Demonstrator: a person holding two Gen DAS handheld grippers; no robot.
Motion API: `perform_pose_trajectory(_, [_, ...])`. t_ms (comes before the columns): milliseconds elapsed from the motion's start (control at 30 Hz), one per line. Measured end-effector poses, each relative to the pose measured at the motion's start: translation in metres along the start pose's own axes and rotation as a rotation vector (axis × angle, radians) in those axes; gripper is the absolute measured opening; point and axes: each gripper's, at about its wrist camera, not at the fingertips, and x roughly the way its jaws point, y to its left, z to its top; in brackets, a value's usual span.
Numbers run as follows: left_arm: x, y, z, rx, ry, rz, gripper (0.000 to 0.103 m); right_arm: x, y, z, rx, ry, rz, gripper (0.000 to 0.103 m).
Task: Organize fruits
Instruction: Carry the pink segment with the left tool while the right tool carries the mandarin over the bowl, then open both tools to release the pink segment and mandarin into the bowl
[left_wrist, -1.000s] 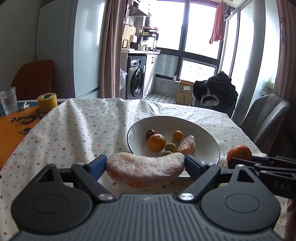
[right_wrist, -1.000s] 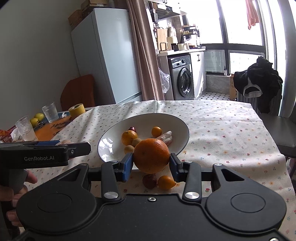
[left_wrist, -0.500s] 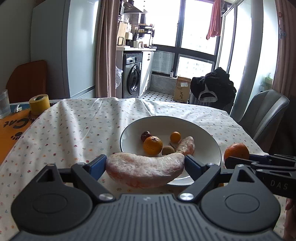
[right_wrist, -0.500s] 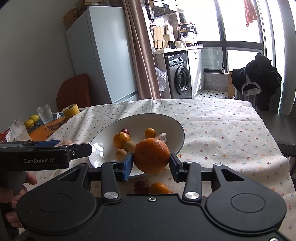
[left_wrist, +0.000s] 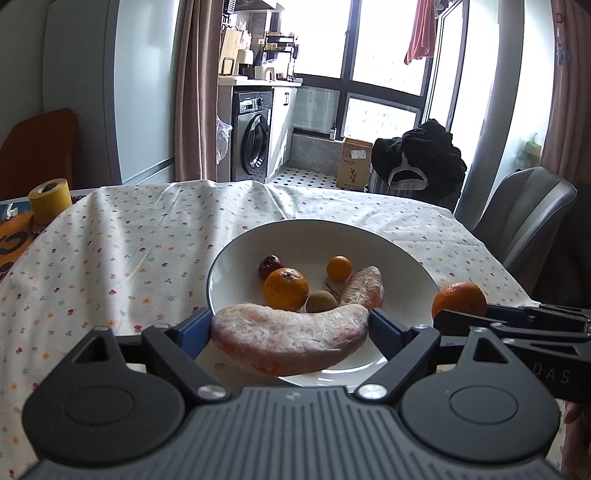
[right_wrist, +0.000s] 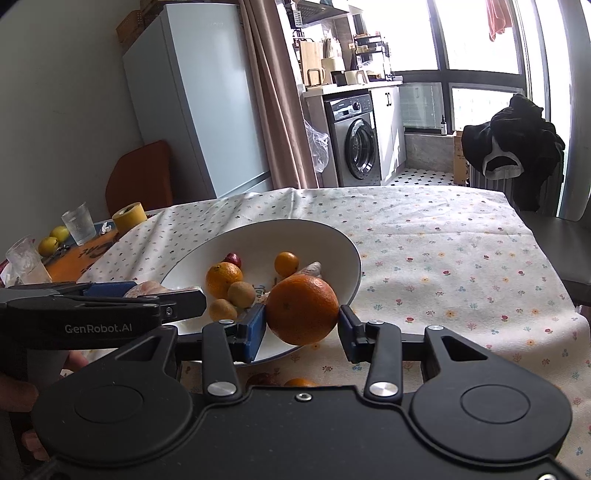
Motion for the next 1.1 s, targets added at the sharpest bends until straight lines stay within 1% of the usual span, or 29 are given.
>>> perform_pose_trajectory(133, [0.006,0.001,0.002,0.003,-0.007,-0.012,0.089,0.007,-0.002,0.001,0.002,0.008,-0.002,0.04])
perform_pose_trajectory(267, [0.012,0.008,0.003,-0.019,0.008,-0.012,0.089,0.012,0.0,0.003,-0.004,0.01,0.003,0.04])
perform_pose_trajectory(400, [0.009,0.01,0.004,-0.019,0.003,-0.013,0.09,0.017,0.003,0.004,-0.01,0.017,0.008,0.04])
perform_pose_trajectory(500, [0.005,0.017,0.006,-0.034,-0.011,0.014,0.091,0.018,0.006,0.005,-0.013,0.015,0.013,0.04])
perform_pose_trajectory(633, [0.001,0.029,0.007,-0.073,-0.006,0.034,0.091,0.019,0.009,0.006,-0.016,0.016,0.013,0.04])
perform_pose_trajectory(733, [-0.002,0.034,0.006,-0.077,-0.004,0.047,0.092,0.019,0.012,0.006,-0.022,0.017,0.014,0.041])
perform_pose_trajectory(800, [-0.005,0.035,0.005,-0.076,-0.008,0.056,0.092,0.018,0.013,0.007,-0.026,0.012,0.02,0.045])
perform_pose_trajectory(867, [-0.009,0.035,0.003,-0.07,-0.011,0.056,0.092,0.014,0.014,0.007,-0.029,0.0,0.007,0.05])
perform_pose_trajectory(1000, [-0.015,0.035,-0.001,-0.061,-0.01,0.066,0.092,0.006,0.012,0.007,-0.023,-0.01,0.001,0.053])
perform_pose_trajectory(1100, [-0.021,0.037,-0.003,-0.068,-0.009,0.066,0.094,0.0,0.011,0.006,-0.013,-0.018,-0.011,0.059])
